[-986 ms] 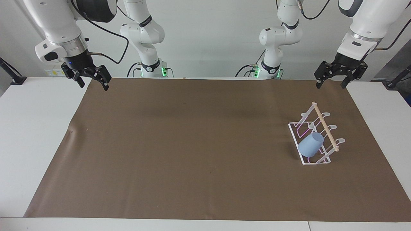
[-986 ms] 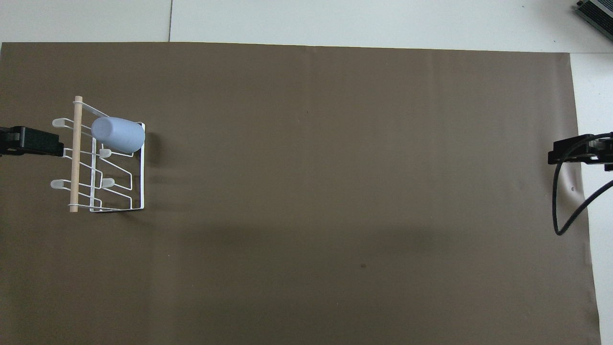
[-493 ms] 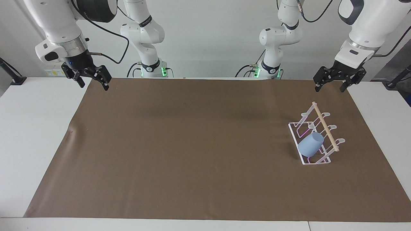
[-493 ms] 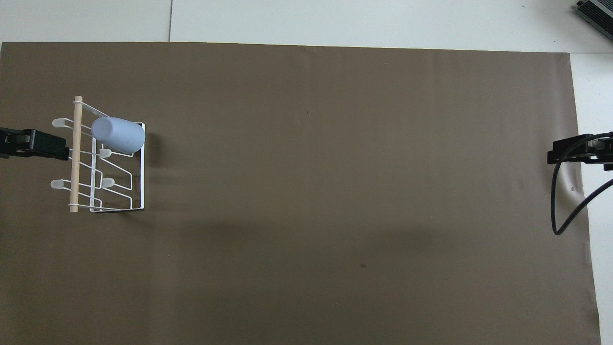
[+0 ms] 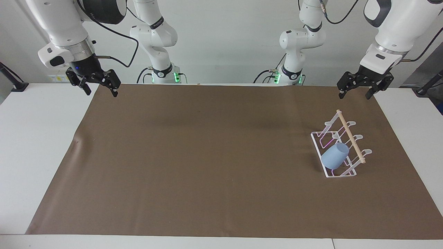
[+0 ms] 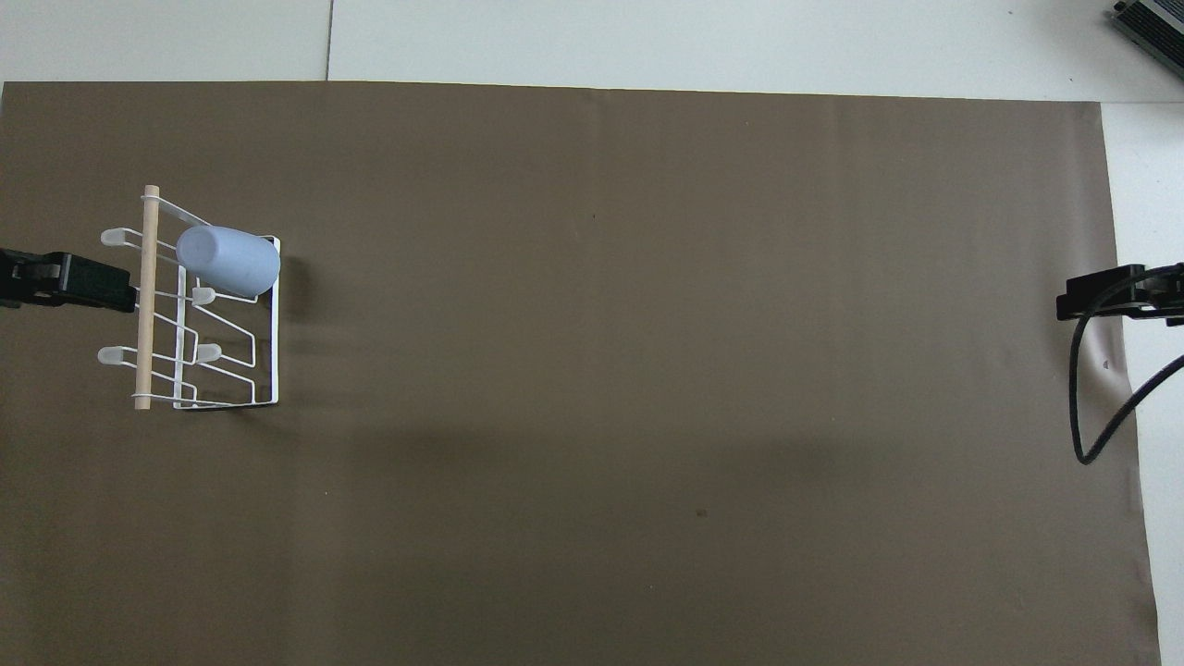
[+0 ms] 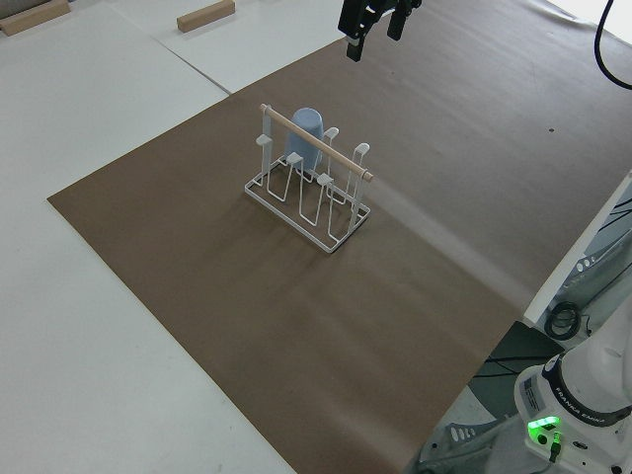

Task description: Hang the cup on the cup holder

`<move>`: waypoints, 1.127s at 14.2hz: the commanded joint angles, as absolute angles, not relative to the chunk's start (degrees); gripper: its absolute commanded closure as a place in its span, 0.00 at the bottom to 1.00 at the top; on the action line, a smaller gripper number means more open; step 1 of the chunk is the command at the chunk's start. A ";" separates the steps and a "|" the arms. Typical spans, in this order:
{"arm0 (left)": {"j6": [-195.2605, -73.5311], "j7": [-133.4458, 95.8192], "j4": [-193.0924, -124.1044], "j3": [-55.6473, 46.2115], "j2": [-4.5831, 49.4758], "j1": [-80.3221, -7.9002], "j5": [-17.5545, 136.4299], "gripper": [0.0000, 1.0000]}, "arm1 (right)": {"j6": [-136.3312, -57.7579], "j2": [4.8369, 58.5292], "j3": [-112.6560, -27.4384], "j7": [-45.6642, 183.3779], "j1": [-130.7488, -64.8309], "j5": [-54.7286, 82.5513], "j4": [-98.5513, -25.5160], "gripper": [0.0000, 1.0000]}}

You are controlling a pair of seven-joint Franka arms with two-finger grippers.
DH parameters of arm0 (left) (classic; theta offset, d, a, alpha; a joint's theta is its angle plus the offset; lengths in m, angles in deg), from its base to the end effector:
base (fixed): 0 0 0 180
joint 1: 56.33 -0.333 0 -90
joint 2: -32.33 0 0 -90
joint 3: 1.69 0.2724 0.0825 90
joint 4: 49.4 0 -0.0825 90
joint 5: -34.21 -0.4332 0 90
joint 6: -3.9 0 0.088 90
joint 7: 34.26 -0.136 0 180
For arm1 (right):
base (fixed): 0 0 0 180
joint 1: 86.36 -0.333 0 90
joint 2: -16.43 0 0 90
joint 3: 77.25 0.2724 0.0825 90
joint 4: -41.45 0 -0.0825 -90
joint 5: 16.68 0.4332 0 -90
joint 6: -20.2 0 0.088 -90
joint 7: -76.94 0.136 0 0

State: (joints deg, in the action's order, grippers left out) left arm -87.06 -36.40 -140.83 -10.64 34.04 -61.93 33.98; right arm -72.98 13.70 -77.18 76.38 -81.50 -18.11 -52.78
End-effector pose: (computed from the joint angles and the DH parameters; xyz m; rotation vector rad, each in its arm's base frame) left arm 0.5971 -0.0354 0.5581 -3.1294 0.1501 -0.0335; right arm 0.5942 -0.0531 0.5468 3.1129 -0.1134 0.0438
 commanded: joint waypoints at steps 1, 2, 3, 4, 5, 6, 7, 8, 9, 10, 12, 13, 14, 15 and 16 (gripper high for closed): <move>-87.33 -36.98 -142.56 -10.57 35.76 -63.09 35.88 0.00 | -73.32 13.09 -77.16 75.19 -81.00 -17.91 -53.55 0.00; -87.33 -36.98 -142.56 -10.57 35.76 -63.10 35.88 0.00 | -73.23 13.09 -77.07 75.10 -81.09 -17.91 -53.47 0.00; -87.24 -36.98 -142.56 -10.57 35.67 -63.01 35.88 0.00 | -73.23 13.09 -77.07 75.10 -81.18 -17.91 -53.47 0.00; -87.16 -36.98 -142.56 -10.57 35.76 -62.92 35.88 0.00 | -72.96 13.09 -77.07 75.01 -81.18 -18.00 -53.47 0.00; -86.89 -36.89 -142.65 -10.57 35.76 -62.83 35.88 0.00 | -72.96 13.09 -76.99 75.01 -81.27 -17.91 -53.47 0.00; -86.80 -36.81 -142.83 -10.57 35.76 -62.83 35.88 0.00 | -72.96 13.09 -76.98 75.01 -81.27 -18.00 -53.47 0.00; -87.15 -36.81 -142.83 -10.57 35.85 -62.74 35.88 0.00 | -72.96 13.09 -76.98 75.01 -81.27 -17.91 -53.47 0.00; -87.42 -36.72 -142.83 -10.57 35.85 -62.48 35.88 0.00 | -72.96 13.09 -76.98 75.01 -81.27 -18.00 -53.47 0.00; -87.42 -36.98 -142.91 -10.57 35.85 -62.39 35.88 0.00 | -72.96 13.09 -76.98 75.01 -81.27 -18.00 -53.47 0.00; -87.33 -36.98 -142.92 -10.57 35.85 -62.48 35.88 0.00 | -72.96 13.09 -76.98 75.01 -81.27 -18.00 -53.47 0.00; -87.07 -36.98 -142.92 -10.57 35.93 -62.48 35.88 0.00 | -72.96 13.09 -76.98 75.01 -81.27 -18.00 -53.47 0.00; -87.07 -36.98 -143.00 -10.57 35.93 -62.48 35.88 0.00 | -72.96 13.09 -77.07 75.01 -81.27 -17.91 -53.47 0.00; -87.07 -37.07 -143.00 -10.57 35.93 -62.48 35.88 0.00 | -72.96 13.09 -76.99 75.01 -81.27 -18.00 -53.47 0.00; -87.15 -37.07 -143.00 -10.57 35.93 -62.48 35.88 0.00 | -72.96 13.09 -76.98 75.01 -81.27 -17.91 -53.47 0.00; -87.15 -37.07 -143.00 -10.57 36.02 -62.48 35.88 0.00 | -72.96 13.09 -76.98 75.01 -81.27 -18.00 -53.47 0.00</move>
